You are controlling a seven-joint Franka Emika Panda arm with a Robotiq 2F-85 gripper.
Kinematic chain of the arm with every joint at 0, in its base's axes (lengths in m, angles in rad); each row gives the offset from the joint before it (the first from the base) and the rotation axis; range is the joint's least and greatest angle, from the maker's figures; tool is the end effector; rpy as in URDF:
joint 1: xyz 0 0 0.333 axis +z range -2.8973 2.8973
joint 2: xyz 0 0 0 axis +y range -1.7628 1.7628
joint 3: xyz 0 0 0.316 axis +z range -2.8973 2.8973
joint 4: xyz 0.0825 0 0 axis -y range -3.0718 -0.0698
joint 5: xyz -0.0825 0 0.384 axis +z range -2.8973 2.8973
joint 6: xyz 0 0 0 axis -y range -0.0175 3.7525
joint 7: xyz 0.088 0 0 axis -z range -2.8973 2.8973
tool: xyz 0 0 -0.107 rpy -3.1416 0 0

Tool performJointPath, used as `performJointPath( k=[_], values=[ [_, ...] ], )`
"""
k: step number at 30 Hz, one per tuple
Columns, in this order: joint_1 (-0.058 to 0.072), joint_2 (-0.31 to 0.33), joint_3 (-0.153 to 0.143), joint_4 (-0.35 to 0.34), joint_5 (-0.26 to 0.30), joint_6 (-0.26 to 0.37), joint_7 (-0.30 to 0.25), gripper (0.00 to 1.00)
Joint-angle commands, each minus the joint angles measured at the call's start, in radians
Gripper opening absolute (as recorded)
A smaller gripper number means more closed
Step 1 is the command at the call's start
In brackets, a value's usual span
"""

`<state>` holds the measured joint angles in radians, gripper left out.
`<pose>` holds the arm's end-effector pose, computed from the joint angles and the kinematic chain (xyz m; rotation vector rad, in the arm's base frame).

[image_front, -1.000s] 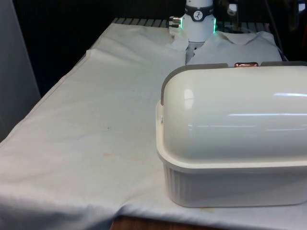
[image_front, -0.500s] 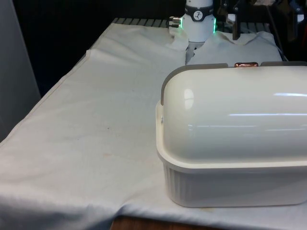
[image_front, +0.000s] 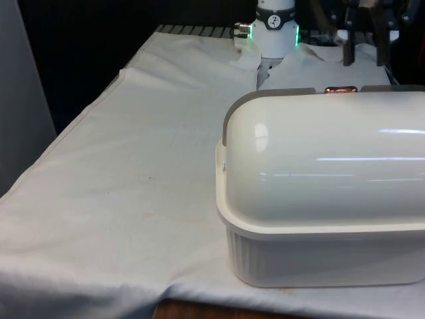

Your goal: Open the lid, then close it.

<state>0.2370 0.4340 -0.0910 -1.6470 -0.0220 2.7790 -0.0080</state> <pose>0.7098 0.1158 0.4451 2.9366 0.2858 1.0787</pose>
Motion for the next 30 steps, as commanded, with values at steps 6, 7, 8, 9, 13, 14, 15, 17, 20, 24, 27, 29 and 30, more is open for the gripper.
performJointPath(
  k=[6, 7, 8, 9, 13, 14, 15, 17, 20, 24, 27, 29, 30],
  values=[
    [0.006, 0.001, -0.009, -0.001, -0.009, 0.004, 0.010, 0.09],
    [0.000, 0.000, 0.000, 0.000, 0.000, -0.001, 0.001, 0.04],
    [0.004, 0.003, -0.007, -0.001, -0.006, 0.004, 0.008, 0.04],
    [0.003, 0.004, -0.004, -0.002, -0.004, 0.003, 0.007, 0.00],
    [-0.001, 0.010, 0.003, -0.007, 0.004, 0.005, 0.005, 0.00],
    [-0.002, 0.011, 0.004, -0.008, 0.006, 0.005, 0.005, 0.00],
    [-0.003, 0.013, 0.006, -0.008, 0.008, 0.005, 0.005, 0.00],
    [-0.004, 0.015, 0.009, -0.009, 0.011, 0.004, 0.006, 0.00],
    [-0.005, 0.018, 0.010, -0.010, 0.014, 0.004, 0.007, 0.00],
    [-0.004, 0.022, 0.009, -0.013, 0.015, 0.003, 0.010, 0.00],
    [-0.003, 0.022, 0.007, -0.014, 0.013, 0.001, 0.011, 0.00],
    [-0.002, 0.021, 0.006, -0.017, 0.012, 0.000, 0.011, 0.00],
    [-0.001, 0.021, 0.006, -0.019, 0.011, -0.002, 0.012, 0.00]
  ],
)
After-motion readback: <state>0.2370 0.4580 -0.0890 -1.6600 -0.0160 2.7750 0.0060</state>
